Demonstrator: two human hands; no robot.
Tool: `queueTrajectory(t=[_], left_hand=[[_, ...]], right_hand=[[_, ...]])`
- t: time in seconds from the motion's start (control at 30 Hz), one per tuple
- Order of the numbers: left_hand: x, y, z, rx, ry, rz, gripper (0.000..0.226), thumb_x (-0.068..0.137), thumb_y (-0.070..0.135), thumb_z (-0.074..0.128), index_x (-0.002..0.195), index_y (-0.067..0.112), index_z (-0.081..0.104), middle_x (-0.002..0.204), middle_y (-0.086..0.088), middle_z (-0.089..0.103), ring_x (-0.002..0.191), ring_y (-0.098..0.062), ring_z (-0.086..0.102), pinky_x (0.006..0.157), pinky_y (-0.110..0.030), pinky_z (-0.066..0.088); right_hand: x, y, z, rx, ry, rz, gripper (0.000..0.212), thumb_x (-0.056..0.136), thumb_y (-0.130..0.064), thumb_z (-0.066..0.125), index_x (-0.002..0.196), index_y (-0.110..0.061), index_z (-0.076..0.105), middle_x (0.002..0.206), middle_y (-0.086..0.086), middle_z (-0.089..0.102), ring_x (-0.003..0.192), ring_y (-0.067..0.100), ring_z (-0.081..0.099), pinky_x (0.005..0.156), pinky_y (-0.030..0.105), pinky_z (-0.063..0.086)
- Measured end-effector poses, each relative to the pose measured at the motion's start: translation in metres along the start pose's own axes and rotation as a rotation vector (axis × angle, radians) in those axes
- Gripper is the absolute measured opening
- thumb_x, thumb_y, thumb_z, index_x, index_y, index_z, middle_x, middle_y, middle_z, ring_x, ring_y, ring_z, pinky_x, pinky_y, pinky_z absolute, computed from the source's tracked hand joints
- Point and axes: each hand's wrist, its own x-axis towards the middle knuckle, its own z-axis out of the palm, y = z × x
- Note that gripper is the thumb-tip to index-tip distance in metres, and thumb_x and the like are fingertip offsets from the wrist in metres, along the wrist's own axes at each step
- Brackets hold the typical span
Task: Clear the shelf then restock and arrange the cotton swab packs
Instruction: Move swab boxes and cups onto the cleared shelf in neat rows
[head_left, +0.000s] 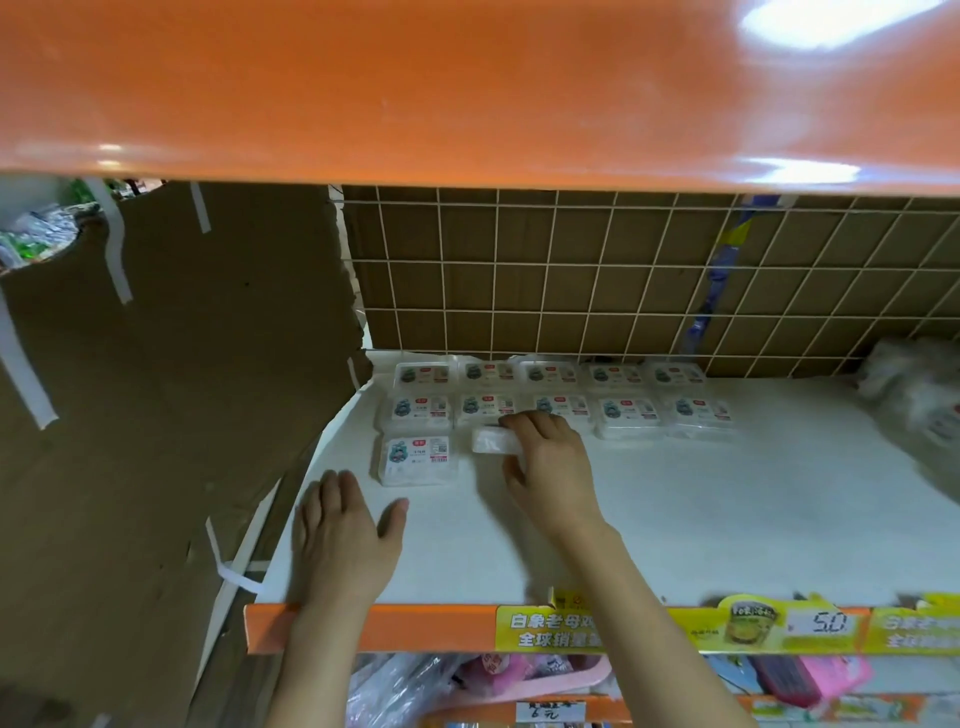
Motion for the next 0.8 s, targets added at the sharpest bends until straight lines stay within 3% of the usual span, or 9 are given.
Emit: queueTrajectory(t=[0.1,0.23,0.33,0.43,0.6,0.8], left_hand=[[-0.002,0.001,0.0,0.088,-0.054,-0.011,0.073,0.095,0.056,0.021,0.149,0.007,0.014,0.158,-0.013,0.008,0.144,-0.028,0.004,0.117,-0.039,0.005],[-0.002,0.001,-0.001,0.138,-0.055,0.001,0.071,0.096,0.055,0.02,0.15,0.01,0.013,0.158,-0.012,0.007,0.145,-0.028,0.003,0.117,-0.039,0.003],[-0.003,0.001,0.0,0.161,-0.045,0.004,0.07,0.095,0.056,0.018,0.15,0.013,0.014,0.158,-0.011,0.008,0.145,-0.028,0.004,0.117,-0.04,0.004],[-0.002,0.002,0.001,0.169,-0.034,0.0,0.069,0.095,0.055,0.019,0.149,0.013,0.016,0.158,-0.011,0.01,0.144,-0.029,0.005,0.117,-0.04,0.006],[-0.002,0.002,0.001,0.153,-0.024,0.001,0.068,0.095,0.055,0.021,0.149,0.012,0.018,0.157,-0.012,0.012,0.144,-0.029,0.006,0.117,-0.041,0.007],[-0.005,0.001,-0.001,0.014,0.043,0.016,0.076,0.091,0.055,0.04,0.149,0.01,0.019,0.155,-0.012,0.021,0.143,-0.029,0.015,0.115,-0.042,0.015]], right_hand=[[-0.003,0.0,0.005,-0.003,-0.073,-0.032,0.048,0.056,-0.006,0.068,0.104,-0.012,0.066,0.1,0.009,0.066,0.09,0.035,0.06,0.075,0.038,0.051],[-0.016,0.005,0.006,0.005,-0.153,-0.067,0.049,0.073,-0.028,0.048,0.117,-0.012,0.061,0.117,0.008,0.061,0.109,0.032,0.055,0.09,0.039,0.049],[-0.024,0.008,0.01,-0.024,-0.211,-0.073,0.057,0.08,-0.039,0.038,0.126,-0.012,0.056,0.131,0.01,0.054,0.125,0.031,0.045,0.103,0.039,0.04],[-0.022,0.008,0.011,-0.013,-0.243,-0.069,0.057,0.083,-0.035,0.044,0.135,-0.011,0.049,0.141,0.011,0.046,0.134,0.031,0.035,0.111,0.037,0.027],[-0.01,0.002,0.007,-0.005,-0.265,-0.084,0.054,0.084,-0.022,0.055,0.136,-0.01,0.047,0.141,0.013,0.045,0.133,0.033,0.034,0.111,0.036,0.027],[-0.024,0.009,-0.012,0.01,-0.26,-0.034,0.058,0.087,-0.029,0.048,0.141,-0.01,0.039,0.146,0.014,0.038,0.136,0.031,0.03,0.113,0.034,0.022]])
